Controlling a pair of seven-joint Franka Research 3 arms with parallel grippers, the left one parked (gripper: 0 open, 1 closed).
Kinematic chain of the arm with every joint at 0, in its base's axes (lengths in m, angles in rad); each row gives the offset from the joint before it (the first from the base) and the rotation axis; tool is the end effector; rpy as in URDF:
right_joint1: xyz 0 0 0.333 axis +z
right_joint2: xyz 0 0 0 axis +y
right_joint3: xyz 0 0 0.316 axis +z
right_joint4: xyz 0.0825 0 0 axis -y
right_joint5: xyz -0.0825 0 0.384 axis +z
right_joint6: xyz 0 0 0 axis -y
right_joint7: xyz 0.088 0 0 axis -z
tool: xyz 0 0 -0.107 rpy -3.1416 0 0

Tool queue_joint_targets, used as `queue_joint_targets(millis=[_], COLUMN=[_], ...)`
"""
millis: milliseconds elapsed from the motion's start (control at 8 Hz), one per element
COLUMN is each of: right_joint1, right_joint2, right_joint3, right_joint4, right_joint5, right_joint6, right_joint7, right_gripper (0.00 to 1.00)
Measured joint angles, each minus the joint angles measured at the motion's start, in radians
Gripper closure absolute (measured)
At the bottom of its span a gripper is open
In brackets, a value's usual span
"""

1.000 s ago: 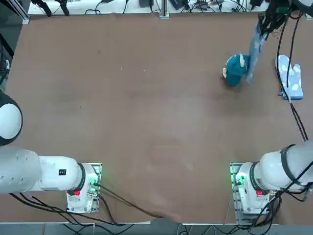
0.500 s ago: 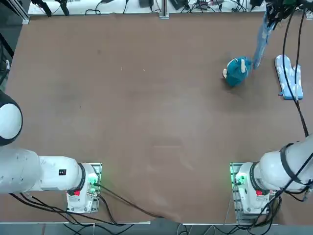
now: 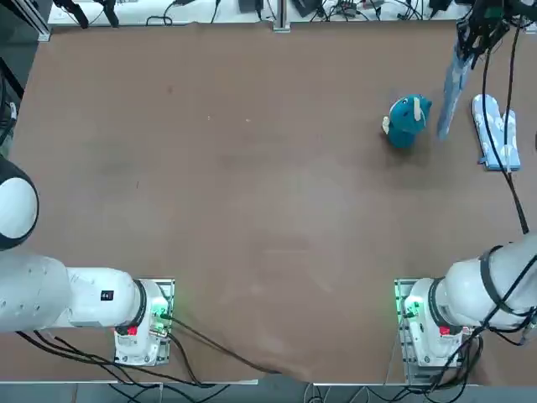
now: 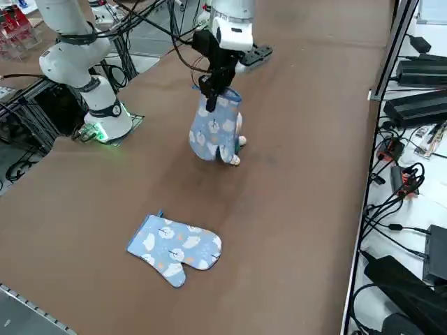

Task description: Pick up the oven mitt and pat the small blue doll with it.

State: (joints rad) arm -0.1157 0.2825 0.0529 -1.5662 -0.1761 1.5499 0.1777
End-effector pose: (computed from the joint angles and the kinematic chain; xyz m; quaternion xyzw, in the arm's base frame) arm 0.6096 -0.0606 0.4609 0.9799 -0.1070 -0.1433 0.0882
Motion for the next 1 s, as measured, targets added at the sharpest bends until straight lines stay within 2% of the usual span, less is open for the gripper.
queue_joint_targets(millis=[625,1000], right_joint1=[0.048,0.041], right_joint2=[0.039,0.041], right_joint3=[0.015,0.003], right_joint4=[0.002,0.004], right_joint5=[0.047,0.038], right_joint6=[0.030,0.094], right_joint7=[0.140,0.150], right_gripper=[0.95,0.95])
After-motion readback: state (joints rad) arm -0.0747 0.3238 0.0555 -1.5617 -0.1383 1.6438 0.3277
